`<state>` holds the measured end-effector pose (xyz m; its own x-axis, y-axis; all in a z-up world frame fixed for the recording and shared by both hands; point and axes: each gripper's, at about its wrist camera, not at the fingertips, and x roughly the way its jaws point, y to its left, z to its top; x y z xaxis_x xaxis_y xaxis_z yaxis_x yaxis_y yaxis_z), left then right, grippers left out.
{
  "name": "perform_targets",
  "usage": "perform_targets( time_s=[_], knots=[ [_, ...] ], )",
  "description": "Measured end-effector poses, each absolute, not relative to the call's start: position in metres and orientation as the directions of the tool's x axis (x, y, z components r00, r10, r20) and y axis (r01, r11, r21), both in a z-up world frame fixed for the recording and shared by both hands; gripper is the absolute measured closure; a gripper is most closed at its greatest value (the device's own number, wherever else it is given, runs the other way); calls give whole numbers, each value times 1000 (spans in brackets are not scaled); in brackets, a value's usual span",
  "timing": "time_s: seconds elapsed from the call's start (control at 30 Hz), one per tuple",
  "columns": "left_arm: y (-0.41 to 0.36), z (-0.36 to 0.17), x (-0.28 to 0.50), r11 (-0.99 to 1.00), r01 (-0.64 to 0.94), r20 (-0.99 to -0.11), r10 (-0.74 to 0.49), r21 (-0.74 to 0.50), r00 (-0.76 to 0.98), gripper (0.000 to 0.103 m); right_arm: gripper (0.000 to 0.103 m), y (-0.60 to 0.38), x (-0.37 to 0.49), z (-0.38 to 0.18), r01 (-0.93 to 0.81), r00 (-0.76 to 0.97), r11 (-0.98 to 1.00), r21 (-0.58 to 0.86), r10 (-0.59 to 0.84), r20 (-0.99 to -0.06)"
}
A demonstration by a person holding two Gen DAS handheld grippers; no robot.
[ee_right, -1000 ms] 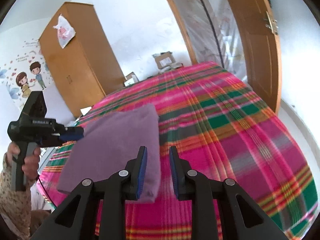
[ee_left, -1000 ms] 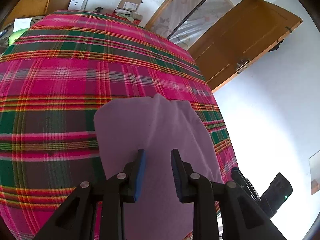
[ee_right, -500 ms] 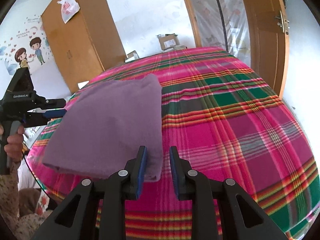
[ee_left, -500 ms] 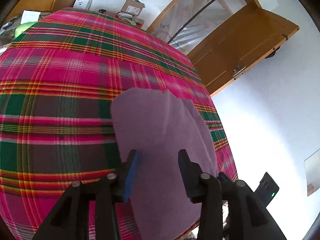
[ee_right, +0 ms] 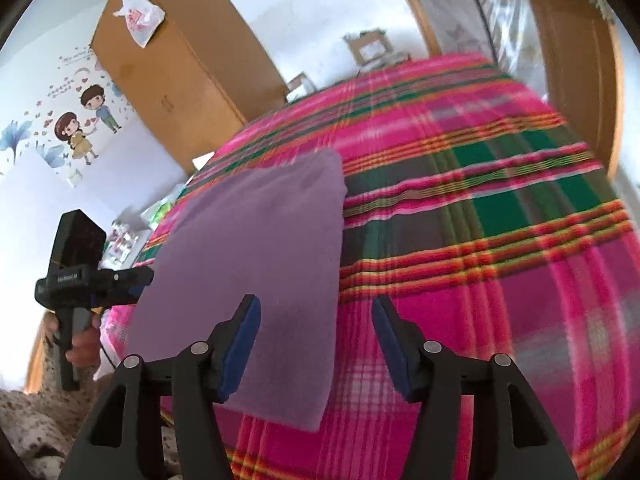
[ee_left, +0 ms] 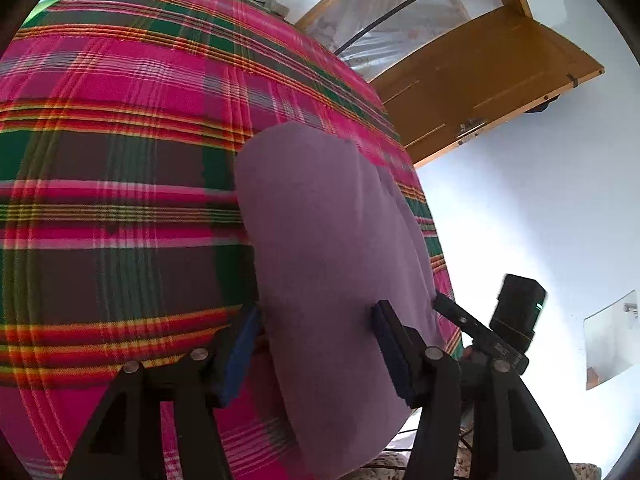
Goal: Fold clothes
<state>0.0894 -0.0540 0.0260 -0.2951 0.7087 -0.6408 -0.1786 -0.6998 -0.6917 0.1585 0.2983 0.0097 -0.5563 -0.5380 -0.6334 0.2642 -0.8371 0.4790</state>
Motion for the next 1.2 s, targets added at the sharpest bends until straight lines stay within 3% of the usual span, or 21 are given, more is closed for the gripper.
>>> perform_targets(
  time_s=[0.47, 0.93, 1.0, 1.07, 1.1, 1.2],
  knots=[
    [-45, 6, 64, -613, -140, -582, 786, -777, -209, 37, 40, 297, 98, -6, 310, -417, -718, 623, -691, -590],
    [-33, 2, 73, -590, -158, -566, 806, -792, -171, 37, 38, 280, 85, -8, 331, -354, -690, 644, -723, -593],
    [-37, 3, 74, -590, -162, -567, 807, -791, -169, 40, 38, 282, 88, -9, 327, -357, -688, 648, -724, -590],
    [-38, 4, 75, -591, -164, -568, 805, -790, -169, 47, 42, 281, 91, -8, 323, -366, -700, 637, -713, -598],
    [-37, 6, 77, -596, -173, -572, 802, -784, -171, 48, 51, 280, 92, -8, 323, -369, -708, 628, -706, -605],
    [-34, 9, 82, -607, -196, -581, 794, -770, -178, 54, 61, 275, 95, -7, 326, -383, -735, 594, -677, -628]
  ],
)
